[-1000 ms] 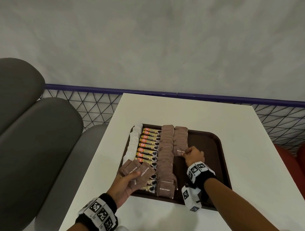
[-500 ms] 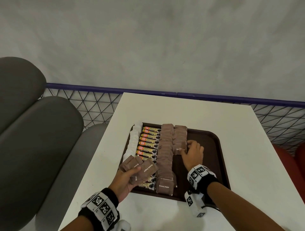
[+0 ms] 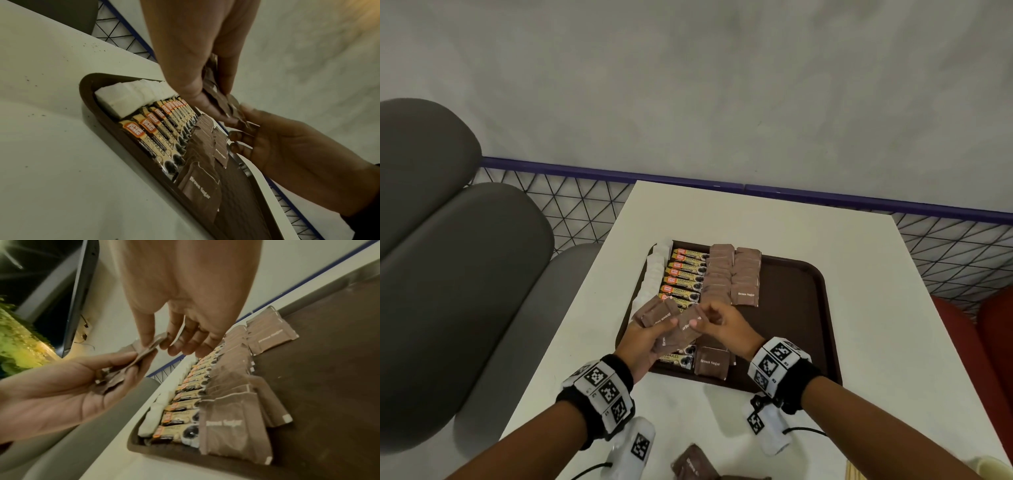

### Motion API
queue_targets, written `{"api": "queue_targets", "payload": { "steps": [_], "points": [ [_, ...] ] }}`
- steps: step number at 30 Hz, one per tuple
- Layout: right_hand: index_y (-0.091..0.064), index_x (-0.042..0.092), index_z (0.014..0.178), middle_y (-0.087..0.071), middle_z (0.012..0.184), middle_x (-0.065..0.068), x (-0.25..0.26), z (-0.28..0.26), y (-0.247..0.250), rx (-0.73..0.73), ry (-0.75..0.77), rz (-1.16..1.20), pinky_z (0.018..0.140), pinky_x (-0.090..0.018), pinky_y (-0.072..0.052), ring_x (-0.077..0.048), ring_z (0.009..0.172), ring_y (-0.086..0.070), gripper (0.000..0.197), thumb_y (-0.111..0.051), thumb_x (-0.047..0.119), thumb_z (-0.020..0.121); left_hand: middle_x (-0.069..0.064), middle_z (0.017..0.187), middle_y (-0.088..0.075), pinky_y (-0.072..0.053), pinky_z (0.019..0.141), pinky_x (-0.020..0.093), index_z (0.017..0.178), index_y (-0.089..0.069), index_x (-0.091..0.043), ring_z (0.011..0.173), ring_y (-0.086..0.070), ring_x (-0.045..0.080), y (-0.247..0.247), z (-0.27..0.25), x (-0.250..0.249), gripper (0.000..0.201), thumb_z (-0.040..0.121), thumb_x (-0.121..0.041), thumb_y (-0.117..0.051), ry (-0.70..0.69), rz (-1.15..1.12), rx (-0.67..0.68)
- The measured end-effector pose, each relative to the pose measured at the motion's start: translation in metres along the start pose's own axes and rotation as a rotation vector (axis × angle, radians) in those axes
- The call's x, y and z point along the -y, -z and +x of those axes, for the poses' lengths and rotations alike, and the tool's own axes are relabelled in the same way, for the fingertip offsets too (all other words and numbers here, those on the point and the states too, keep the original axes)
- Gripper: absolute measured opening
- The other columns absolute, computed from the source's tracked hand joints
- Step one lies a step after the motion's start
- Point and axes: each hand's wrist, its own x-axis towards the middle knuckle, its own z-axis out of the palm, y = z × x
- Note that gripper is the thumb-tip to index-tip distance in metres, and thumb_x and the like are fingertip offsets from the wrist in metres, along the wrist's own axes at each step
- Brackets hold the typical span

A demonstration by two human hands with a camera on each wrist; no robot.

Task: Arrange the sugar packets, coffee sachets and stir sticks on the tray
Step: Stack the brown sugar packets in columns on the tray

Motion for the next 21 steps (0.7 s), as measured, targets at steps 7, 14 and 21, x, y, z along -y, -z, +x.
{"api": "queue_targets", "payload": {
  "steps": [7,14,21],
  "points": [
    [-0.058,0.013,0.086,-0.065,0.071,0.003,0.007,-0.008,-0.002,-0.046,-0.067,0.217,0.052,-0.013,-0.048,-0.001,0.053,-0.06,0.012,-0.061,0.001,0.084,0.017,0.107,-0.066,-0.057,0.077,0.044,0.1,-0.058,-0.009,0.097,-0.067,0.033,-0.002,-0.004,0.001,0.019,0.086,0.003,-0.058,-0.022,0.012,-0.01],
    [-0.06,0.012,0.098,-0.064,0.081,-0.001,0.002,-0.017,-0.004,-0.038,-0.137,0.285,0.057,-0.018,-0.047,-0.007,0.061,-0.057,0.014,-0.063,0.009,0.084,0.019,0.105,-0.065,-0.057,0.065,0.036,0.102,-0.057,-0.008,0.091,-0.068,0.028,-0.006,-0.004,0.001,0.019,0.086,0.004,-0.058,-0.023,0.01,-0.046],
    [-0.056,0.008,0.091,-0.065,0.089,-0.008,-0.003,-0.013,0.016,-0.319,-0.227,0.375,0.058,-0.023,-0.051,-0.016,0.069,-0.062,0.014,-0.061,-0.001,0.083,0.026,0.097,-0.062,-0.058,0.064,0.036,0.113,-0.054,0.002,0.075,-0.066,0.029,-0.007,-0.005,0.002,0.023,0.09,0.003,-0.052,0.07,-0.098,0.015]
  ]
}}
